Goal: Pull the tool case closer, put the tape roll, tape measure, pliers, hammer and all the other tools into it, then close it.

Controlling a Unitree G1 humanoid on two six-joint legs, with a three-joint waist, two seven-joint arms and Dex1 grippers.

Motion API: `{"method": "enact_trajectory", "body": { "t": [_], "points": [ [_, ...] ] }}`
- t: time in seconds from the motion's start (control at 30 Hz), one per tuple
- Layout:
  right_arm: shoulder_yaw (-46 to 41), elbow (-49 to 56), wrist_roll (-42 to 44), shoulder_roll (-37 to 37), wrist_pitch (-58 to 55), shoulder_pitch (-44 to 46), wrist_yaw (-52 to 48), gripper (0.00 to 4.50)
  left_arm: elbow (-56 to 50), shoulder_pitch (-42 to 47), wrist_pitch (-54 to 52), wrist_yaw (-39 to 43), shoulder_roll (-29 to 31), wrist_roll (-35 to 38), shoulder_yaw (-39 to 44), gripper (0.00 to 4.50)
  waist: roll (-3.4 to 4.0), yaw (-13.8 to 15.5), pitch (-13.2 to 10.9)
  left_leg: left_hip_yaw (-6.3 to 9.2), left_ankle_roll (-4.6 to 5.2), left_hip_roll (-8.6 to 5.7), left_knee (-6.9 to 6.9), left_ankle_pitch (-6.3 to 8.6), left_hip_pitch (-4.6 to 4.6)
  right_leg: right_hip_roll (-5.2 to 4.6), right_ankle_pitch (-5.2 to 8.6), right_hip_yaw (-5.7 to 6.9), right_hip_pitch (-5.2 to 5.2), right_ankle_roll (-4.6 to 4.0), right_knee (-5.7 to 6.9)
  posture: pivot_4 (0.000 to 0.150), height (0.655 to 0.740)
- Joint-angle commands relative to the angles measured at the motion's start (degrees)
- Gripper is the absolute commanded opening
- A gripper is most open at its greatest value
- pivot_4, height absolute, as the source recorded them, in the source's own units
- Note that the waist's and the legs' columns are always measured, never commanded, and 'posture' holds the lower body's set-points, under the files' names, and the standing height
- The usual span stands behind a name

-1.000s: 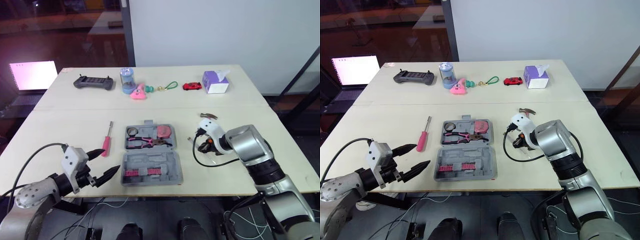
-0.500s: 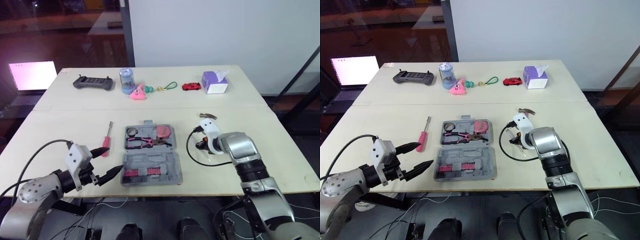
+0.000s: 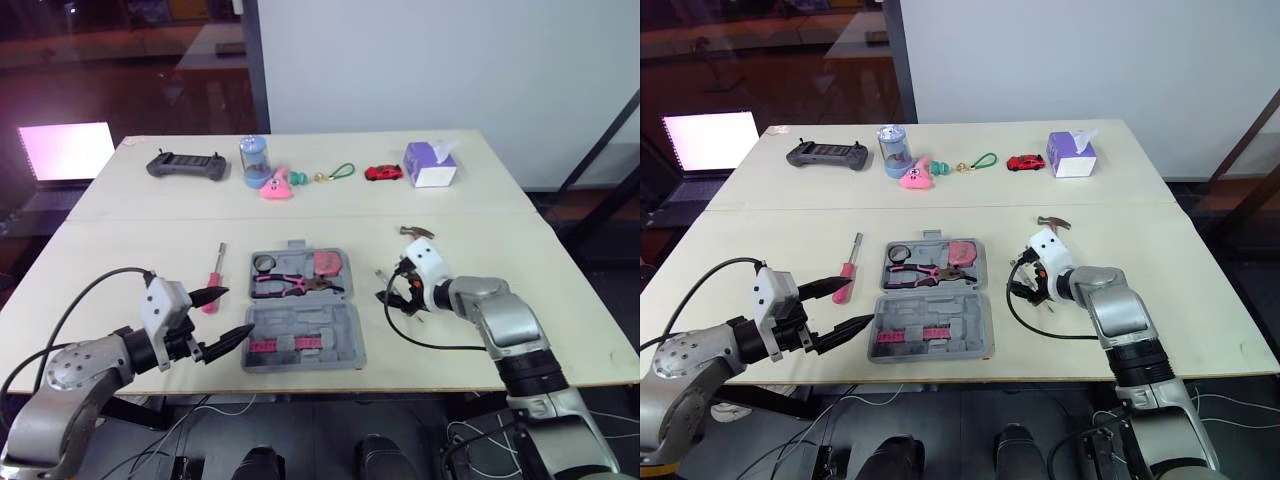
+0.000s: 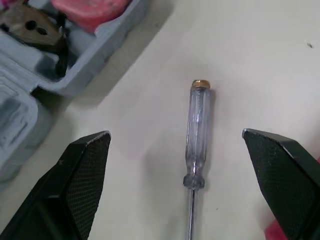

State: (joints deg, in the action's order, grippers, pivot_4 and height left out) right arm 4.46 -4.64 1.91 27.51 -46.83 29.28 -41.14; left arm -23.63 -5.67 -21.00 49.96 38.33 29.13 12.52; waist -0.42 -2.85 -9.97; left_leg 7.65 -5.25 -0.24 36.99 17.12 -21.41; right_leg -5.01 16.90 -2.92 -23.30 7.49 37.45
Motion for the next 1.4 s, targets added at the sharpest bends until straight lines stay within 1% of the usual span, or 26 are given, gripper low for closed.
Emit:
{"method": "enact_trajectory", "body": {
  "t": [0.03, 0.23, 0.37, 0.47, 0.5, 0.6, 0.67, 0.7, 0.73, 0.93, 1.07, 1.17, 1.27, 1.33, 1.4],
  "points": [
    [-3.0, -3.1, 1.7, -0.6, 6.0, -0.8, 2.1, 4.48, -0.6, 1.9, 0.1, 0.2, 0.5, 0.8, 0.1, 4.50, -0.01, 0.1, 0.0, 0.02, 0.00, 0.00, -0.01, 0.00, 0.01, 0.01, 0.00, 0.01, 0.00, 0.00, 0.01, 0.150, 0.7400],
    [-2.4, -8.1, 2.0, -1.9, 9.6, -2.0, 3.9, 4.48, 0.0, 2.7, 0.0, 0.6, 1.1, 0.8, 0.3, 4.50, 0.01, 0.2, 0.0, 0.00, 0.00, 0.00, 0.00, 0.00, 0.00, 0.00, 0.00, 0.00, 0.02, 0.00, -0.02, 0.150, 0.7400],
    [-2.1, -9.4, 2.5, -2.7, 10.6, -2.8, 4.6, 4.48, -0.1, 2.4, 0.1, 0.7, 1.5, 0.8, 0.8, 4.50, 0.00, 0.2, 0.0, 0.01, 0.00, 0.00, 0.01, 0.00, 0.03, 0.01, 0.00, 0.00, 0.04, 0.00, 0.00, 0.150, 0.7400],
    [-1.7, -10.2, 2.5, -3.2, 11.3, -2.9, 4.9, 3.65, -0.2, 2.2, 0.0, 0.7, 1.7, 0.9, 0.9, 4.50, 0.00, 0.1, 0.0, 0.01, 0.00, 0.00, 0.01, 0.00, 0.03, 0.00, 0.00, 0.00, 0.05, 0.00, 0.00, 0.150, 0.7400],
    [-1.5, -10.3, 2.4, -3.2, 11.5, -3.0, 4.9, 3.24, -0.3, 2.1, 0.0, 0.7, 1.8, 0.9, 0.8, 4.50, 0.00, 0.1, 0.0, 0.01, 0.00, 0.00, 0.01, 0.00, 0.03, 0.01, 0.00, 0.00, 0.05, 0.00, 0.00, 0.150, 0.7400],
    [-1.2, -10.1, 2.6, -3.5, 10.6, -3.2, 5.1, 1.79, -0.7, 1.6, 0.0, 0.6, 2.0, 0.7, 1.0, 4.50, -0.01, 0.1, 0.0, 0.01, 0.00, 0.00, 0.01, 0.00, 0.04, 0.01, 0.00, 0.00, 0.04, 0.00, 0.00, 0.150, 0.7400],
    [-1.3, -8.9, 2.9, -3.4, 9.4, -3.5, 5.1, 0.93, -0.7, 1.3, 0.0, 0.7, 2.3, 0.7, 1.3, 4.50, -0.01, 0.1, 0.0, 0.01, 0.00, 0.00, 0.01, 0.00, 0.04, 0.01, 0.00, 0.00, 0.04, 0.00, 0.00, 0.150, 0.7400],
    [-1.4, -8.2, 3.1, -3.4, 8.8, -3.7, 5.1, 0.40, -0.6, 1.2, 0.0, 0.8, 2.5, 0.7, 1.5, 4.50, -0.01, 0.1, 0.0, 0.01, 0.00, 0.00, 0.01, 0.00, 0.04, 0.01, 0.00, 0.00, 0.05, 0.00, 0.00, 0.150, 0.7400],
    [-1.4, -7.7, 3.2, -3.4, 8.4, -3.7, 5.1, 0.05, -0.6, 1.1, 0.0, 0.8, 2.6, 0.8, 1.6, 4.50, -0.01, 0.1, 0.0, 0.02, 0.00, 0.00, 0.01, 0.00, 0.04, 0.01, 0.00, 0.00, 0.05, 0.00, 0.00, 0.150, 0.7400],
    [-2.1, -1.8, 3.9, -1.9, 3.9, -2.0, 5.8, 0.05, 0.5, 0.3, 0.2, 1.6, 4.0, 1.0, 3.0, 4.50, 0.00, 0.2, 0.0, 0.01, 0.00, 0.00, 0.01, 0.00, 0.03, 0.01, 0.00, 0.00, 0.05, 0.00, -0.01, 0.150, 0.7400],
    [0.8, 3.2, 2.5, 1.4, 2.4, 1.0, 3.8, 0.05, 1.3, -1.2, 0.7, 2.5, 4.8, 1.1, 4.5, 4.50, 0.07, 0.1, 0.0, 0.00, 0.01, 0.00, 0.00, 0.00, 0.01, 0.00, 0.00, -0.01, 0.01, 0.00, -0.01, 0.150, 0.7400],
    [4.8, 7.8, 2.8, 5.0, 1.4, 5.1, -1.0, 0.05, 2.3, -2.8, 1.4, 3.4, 5.0, 1.0, 5.9, 4.50, 0.07, 0.1, 0.0, 0.01, 0.01, 0.00, 0.00, 0.01, 0.01, 0.01, 0.00, 0.00, 0.00, 0.00, -0.01, 0.150, 0.7400],
    [13.2, 12.1, 0.8, 10.7, 3.2, 10.2, -9.7, 0.05, 3.2, -4.4, 2.3, 4.1, 4.9, 0.5, 6.7, 4.50, 0.08, 0.1, 0.0, 0.02, 0.04, 0.00, -0.01, 0.02, 0.00, 0.01, 0.00, 0.01, -0.01, 0.00, -0.02, 0.150, 0.7400],
    [17.2, 14.2, 0.8, 13.3, 3.5, 13.2, -15.1, 0.05, 3.5, -5.1, 2.7, 4.3, 4.7, 0.3, 7.1, 4.50, 0.04, 0.2, 0.0, 0.02, 0.04, 0.00, -0.01, 0.02, -0.01, 0.00, 0.01, 0.01, -0.01, 0.00, -0.04, 0.150, 0.7400],
    [20.4, 17.2, 2.5, 14.2, 2.0, 17.4, -20.9, 0.05, 4.0, -6.1, 3.4, 4.4, 4.4, 0.3, 7.6, 4.50, 0.05, 0.3, 0.0, 0.03, 0.05, 0.01, 0.00, 0.03, -0.02, -0.01, 0.01, 0.03, 0.01, 0.00, -0.08, 0.150, 0.7400]
  ]
}}
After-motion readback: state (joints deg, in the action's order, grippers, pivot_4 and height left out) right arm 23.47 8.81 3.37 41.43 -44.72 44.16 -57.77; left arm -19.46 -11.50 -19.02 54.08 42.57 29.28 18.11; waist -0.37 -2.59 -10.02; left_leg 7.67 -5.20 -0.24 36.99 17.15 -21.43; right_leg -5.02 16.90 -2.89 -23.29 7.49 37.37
